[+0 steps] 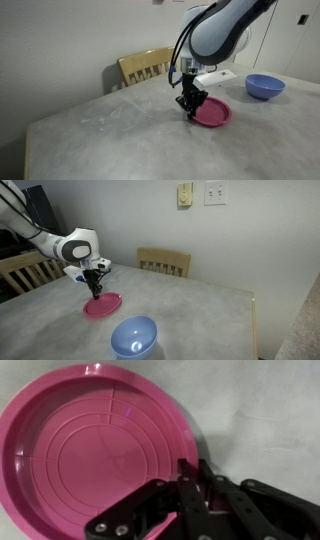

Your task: Put the pink lid on the blue bowl

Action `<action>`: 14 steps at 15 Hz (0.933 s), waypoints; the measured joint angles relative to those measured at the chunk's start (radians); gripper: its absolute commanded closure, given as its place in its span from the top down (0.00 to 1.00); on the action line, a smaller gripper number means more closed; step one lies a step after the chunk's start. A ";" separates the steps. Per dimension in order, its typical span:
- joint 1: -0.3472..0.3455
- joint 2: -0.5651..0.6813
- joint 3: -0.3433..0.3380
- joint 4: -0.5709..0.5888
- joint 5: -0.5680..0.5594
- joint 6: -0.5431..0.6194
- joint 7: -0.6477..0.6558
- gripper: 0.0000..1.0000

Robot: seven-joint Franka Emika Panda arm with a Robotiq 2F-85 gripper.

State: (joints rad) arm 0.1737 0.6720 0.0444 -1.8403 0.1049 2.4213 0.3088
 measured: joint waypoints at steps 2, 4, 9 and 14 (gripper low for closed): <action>-0.002 0.001 0.000 0.002 0.001 -0.004 0.000 0.03; -0.001 0.001 0.000 0.004 -0.002 -0.008 0.000 0.03; 0.083 -0.051 -0.061 0.006 -0.162 -0.097 0.106 0.03; 0.173 -0.158 -0.094 0.003 -0.322 -0.202 0.252 0.03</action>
State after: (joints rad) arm 0.3472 0.5141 -0.0499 -1.8370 -0.2169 2.2191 0.5605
